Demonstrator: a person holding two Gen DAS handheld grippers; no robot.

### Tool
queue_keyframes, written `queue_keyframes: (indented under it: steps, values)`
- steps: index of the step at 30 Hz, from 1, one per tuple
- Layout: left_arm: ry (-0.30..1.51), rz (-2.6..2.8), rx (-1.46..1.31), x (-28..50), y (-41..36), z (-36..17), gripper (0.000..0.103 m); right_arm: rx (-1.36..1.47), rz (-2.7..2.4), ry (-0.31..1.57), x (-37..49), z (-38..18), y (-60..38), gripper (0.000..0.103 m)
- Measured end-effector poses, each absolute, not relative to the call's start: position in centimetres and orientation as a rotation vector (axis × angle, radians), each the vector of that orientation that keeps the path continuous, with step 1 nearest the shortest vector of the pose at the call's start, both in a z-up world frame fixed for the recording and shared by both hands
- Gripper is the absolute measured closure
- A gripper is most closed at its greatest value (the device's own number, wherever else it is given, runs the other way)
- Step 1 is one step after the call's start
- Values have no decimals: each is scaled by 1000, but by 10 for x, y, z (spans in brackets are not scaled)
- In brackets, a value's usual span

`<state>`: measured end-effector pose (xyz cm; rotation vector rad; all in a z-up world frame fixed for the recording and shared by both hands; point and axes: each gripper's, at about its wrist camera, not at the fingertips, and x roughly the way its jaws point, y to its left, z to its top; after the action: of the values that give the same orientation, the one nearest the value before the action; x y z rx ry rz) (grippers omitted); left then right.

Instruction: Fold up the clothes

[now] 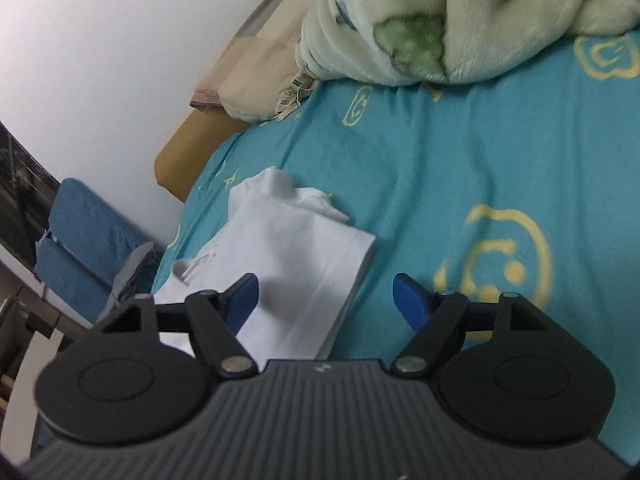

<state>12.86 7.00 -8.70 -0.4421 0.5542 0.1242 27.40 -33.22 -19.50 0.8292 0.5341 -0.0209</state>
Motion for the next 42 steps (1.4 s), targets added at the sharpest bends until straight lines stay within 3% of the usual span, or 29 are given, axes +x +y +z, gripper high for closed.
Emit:
queue_keyframes:
  steps: [1,2,3,4,8,12,16,20,22,23,24,34,39,42]
  values:
    - [555,117,-435,129,69,-88,17,846,-2,527,284,-199,-333,31]
    - [555,111,-428,129,67,-89,17,842,17,531,295,-201,-332,47]
    - [557,109,-421,129,66,-90,17,781,23,550,304,-195,-328,80]
    - [562,106,-418,130,65,-92,17,717,28,568,314,-189,-325,92]
    - [574,95,-407,135,60,-94,17,355,-32,504,319,-136,-319,95]
    - [583,72,-370,137,53,-96,17,116,-217,431,324,-88,-373,95]
    - [575,63,-321,138,45,-94,17,-56,-331,518,346,-90,-428,95]
    - [585,69,-281,143,40,-98,17,-54,-314,555,349,-112,-449,86]
    - [602,78,-267,147,38,-102,17,12,-281,536,346,-115,-454,57]
    - [609,84,-259,149,38,-103,17,44,-266,534,343,-115,-454,29]
    - [617,90,-251,150,38,-105,17,69,-260,522,338,-114,-452,13]
    - [703,90,-287,129,84,-83,20,252,-159,402,170,-45,-381,12]
    - [719,128,-286,103,138,-27,20,281,-20,418,86,-14,-342,12]
    - [761,109,-291,89,176,2,21,330,26,479,66,-22,-331,12]
